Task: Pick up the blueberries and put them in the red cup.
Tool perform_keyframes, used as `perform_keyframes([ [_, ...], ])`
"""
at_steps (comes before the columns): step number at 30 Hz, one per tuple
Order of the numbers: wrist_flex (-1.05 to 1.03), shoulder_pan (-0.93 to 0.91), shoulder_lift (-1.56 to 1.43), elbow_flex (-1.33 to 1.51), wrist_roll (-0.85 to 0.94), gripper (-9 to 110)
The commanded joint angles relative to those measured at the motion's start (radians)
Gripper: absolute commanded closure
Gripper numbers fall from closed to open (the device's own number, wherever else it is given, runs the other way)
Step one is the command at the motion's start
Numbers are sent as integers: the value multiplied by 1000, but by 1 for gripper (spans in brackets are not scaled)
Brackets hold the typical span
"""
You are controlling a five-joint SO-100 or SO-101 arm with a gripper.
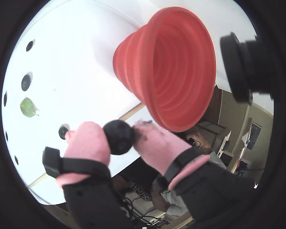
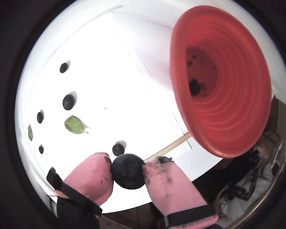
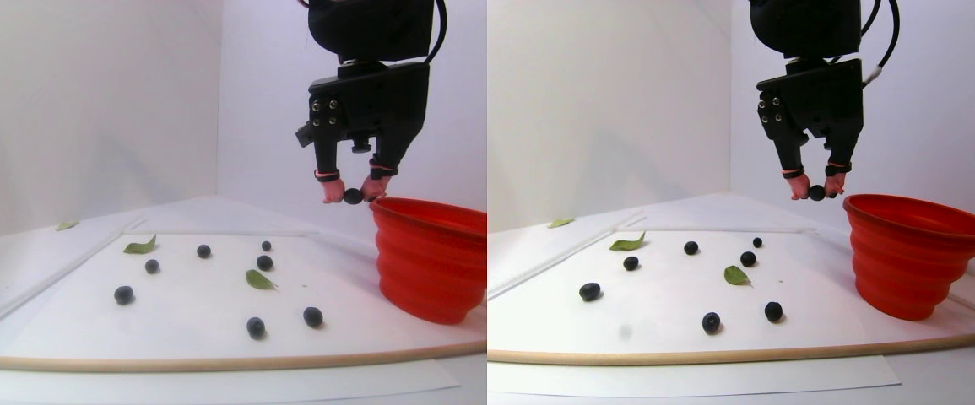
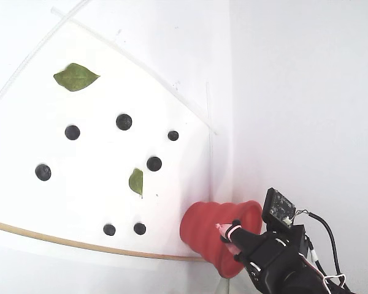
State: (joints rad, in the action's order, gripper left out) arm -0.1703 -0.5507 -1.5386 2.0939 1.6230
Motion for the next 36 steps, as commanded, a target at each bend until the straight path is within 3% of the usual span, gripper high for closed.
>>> perform_keyframes([
  [1, -6, -57, -164, -94, 15, 90],
  [36, -2, -256, -23, -267, 92, 90],
])
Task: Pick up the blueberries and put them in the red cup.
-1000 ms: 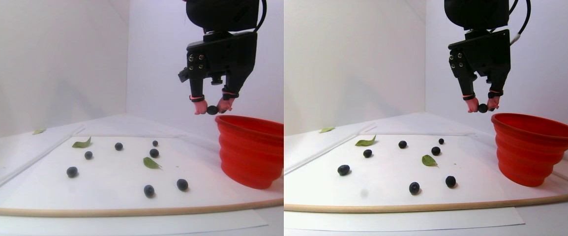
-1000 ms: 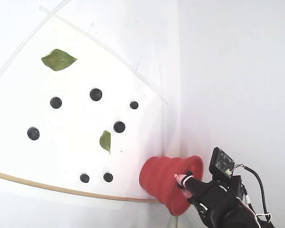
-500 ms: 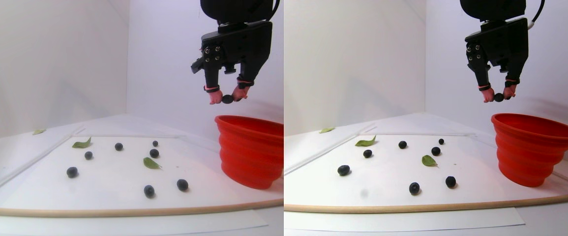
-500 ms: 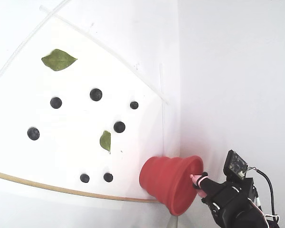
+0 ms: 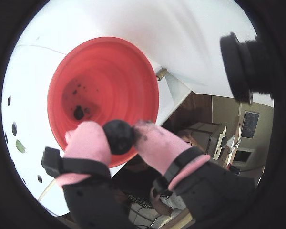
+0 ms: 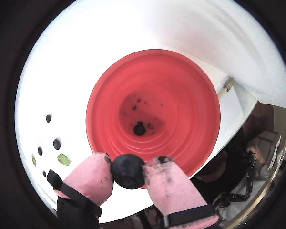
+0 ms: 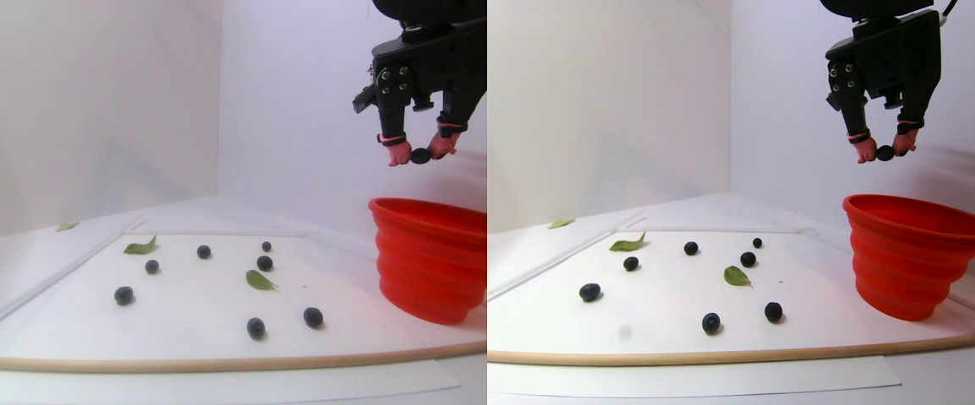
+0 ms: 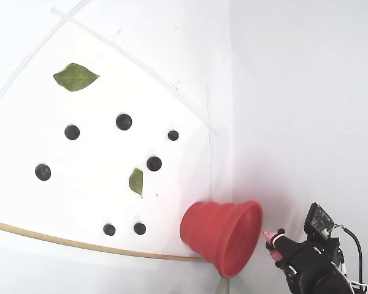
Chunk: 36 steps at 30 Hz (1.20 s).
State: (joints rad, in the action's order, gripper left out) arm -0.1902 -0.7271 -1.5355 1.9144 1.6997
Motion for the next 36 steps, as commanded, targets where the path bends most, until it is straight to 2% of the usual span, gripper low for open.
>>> perform_keyframes([
  [1, 21, -83, -21, -87, 17, 90],
  [6, 37, -95, -14, -83, 25, 90],
  [12, 58, -101, -9, -66, 31, 84],
  [36, 61, 20, -74, -37, 2, 85],
])
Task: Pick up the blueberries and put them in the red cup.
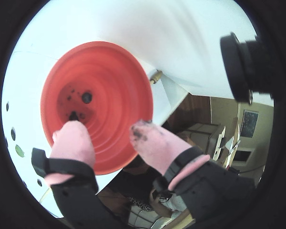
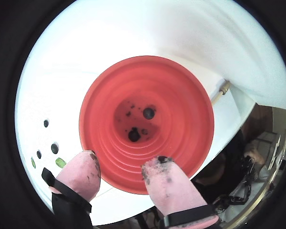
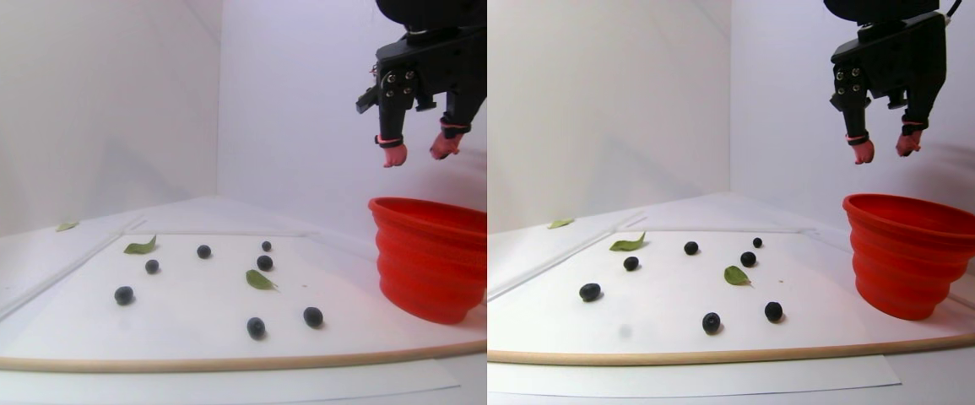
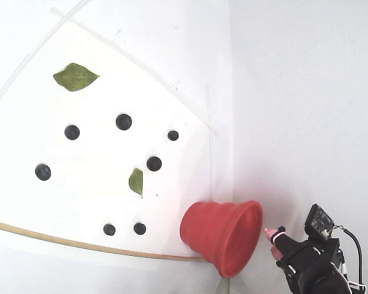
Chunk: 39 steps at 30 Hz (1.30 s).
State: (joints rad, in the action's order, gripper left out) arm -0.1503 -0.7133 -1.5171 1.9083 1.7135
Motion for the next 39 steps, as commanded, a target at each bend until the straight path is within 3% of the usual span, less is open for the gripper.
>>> perform_keyframes([
  [1, 21, 12, -97, -28, -14, 85],
  [39, 106, 255, -127, 132, -89, 84],
])
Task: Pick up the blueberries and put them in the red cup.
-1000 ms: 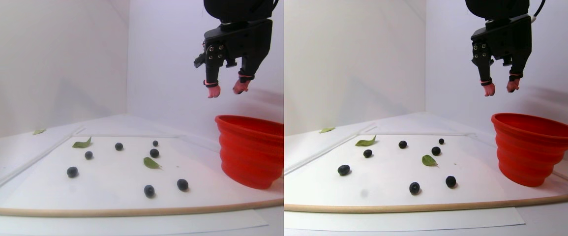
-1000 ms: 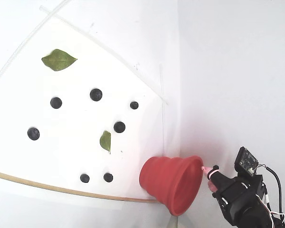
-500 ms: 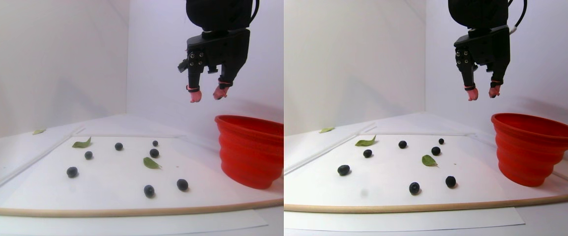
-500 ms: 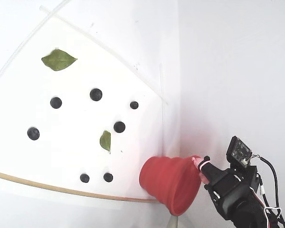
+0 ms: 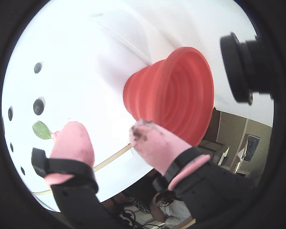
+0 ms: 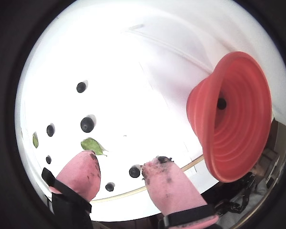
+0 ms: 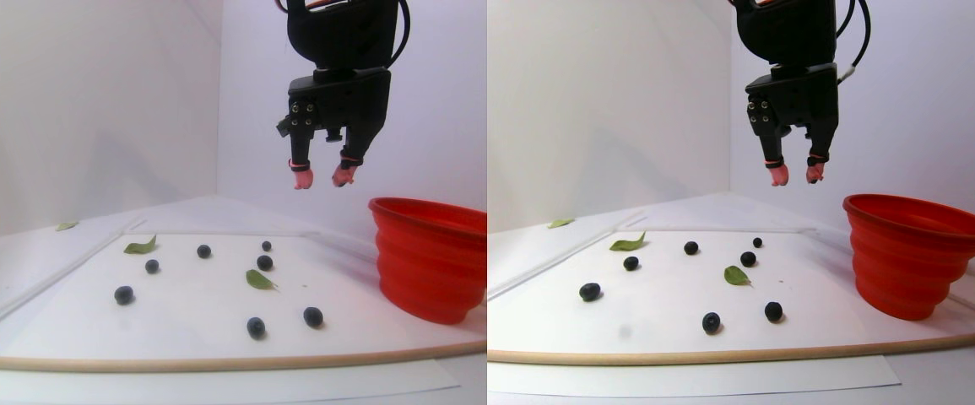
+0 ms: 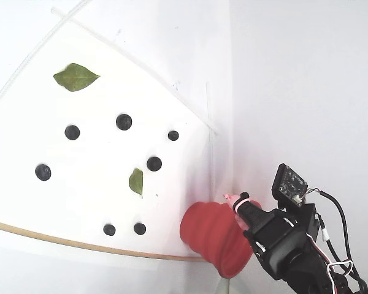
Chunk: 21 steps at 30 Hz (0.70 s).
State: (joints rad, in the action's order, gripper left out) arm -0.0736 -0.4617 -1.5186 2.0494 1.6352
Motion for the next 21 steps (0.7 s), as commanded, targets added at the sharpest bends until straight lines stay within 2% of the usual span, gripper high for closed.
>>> perform_keyframes([
  [1, 31, 8, -121, -9, -12, 84],
  [21, 130, 80, 18, 15, -43, 84],
])
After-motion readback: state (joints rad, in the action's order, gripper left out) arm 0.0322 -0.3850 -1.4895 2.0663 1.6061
